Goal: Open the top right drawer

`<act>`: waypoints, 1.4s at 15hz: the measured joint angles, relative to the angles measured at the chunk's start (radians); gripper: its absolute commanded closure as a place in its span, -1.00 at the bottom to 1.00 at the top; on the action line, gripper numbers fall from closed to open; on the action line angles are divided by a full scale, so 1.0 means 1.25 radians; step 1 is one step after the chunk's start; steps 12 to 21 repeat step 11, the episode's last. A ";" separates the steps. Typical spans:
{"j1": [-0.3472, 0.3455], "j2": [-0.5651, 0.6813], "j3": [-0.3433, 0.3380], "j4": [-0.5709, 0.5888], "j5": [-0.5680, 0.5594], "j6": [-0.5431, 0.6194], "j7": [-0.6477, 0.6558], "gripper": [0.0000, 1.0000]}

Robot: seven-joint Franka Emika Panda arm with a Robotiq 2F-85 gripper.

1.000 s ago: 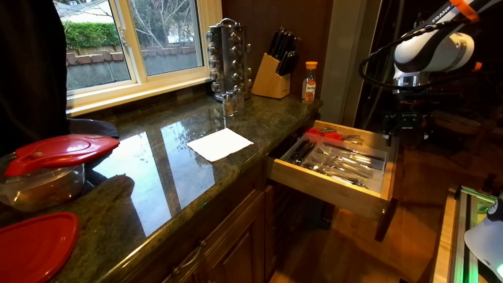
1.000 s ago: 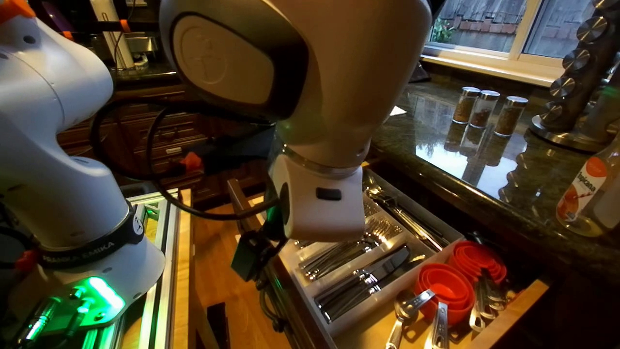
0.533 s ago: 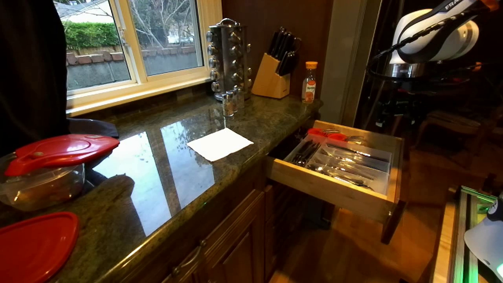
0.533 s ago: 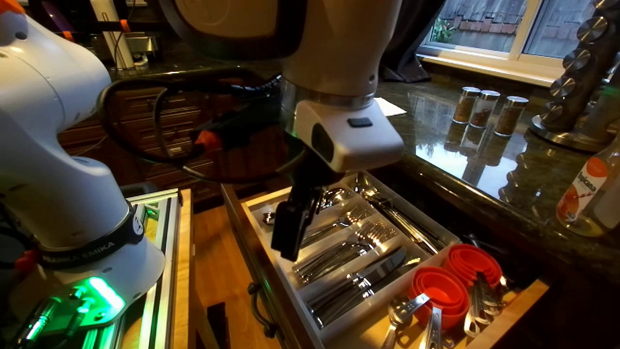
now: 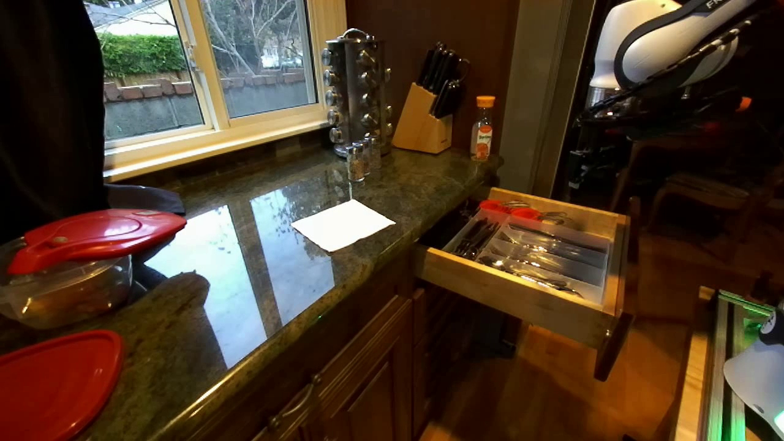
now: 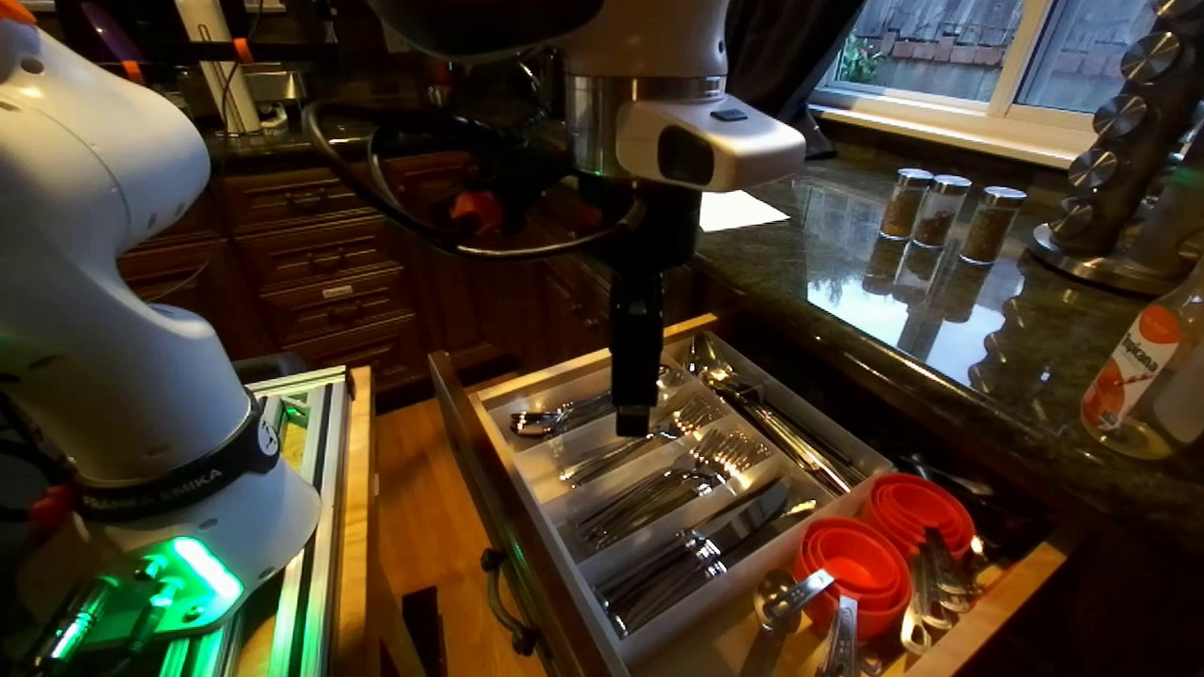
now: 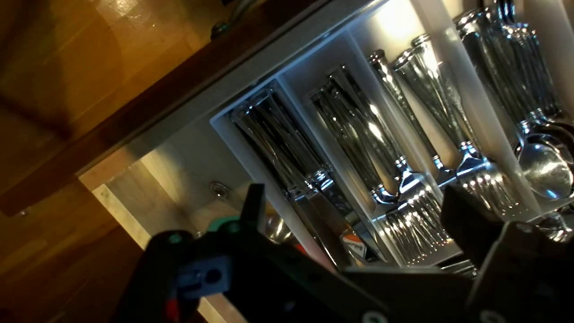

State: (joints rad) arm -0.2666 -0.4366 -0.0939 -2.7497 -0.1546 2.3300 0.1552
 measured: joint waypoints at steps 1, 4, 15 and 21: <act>0.000 -0.002 0.000 -0.001 -0.001 0.000 -0.003 -1.00; 0.002 -0.003 0.000 0.003 -0.001 0.000 -0.010 -1.00; 0.020 -0.051 0.004 0.014 -0.049 -0.016 -0.157 -1.00; 0.020 -0.051 0.004 0.014 -0.049 -0.016 -0.157 -1.00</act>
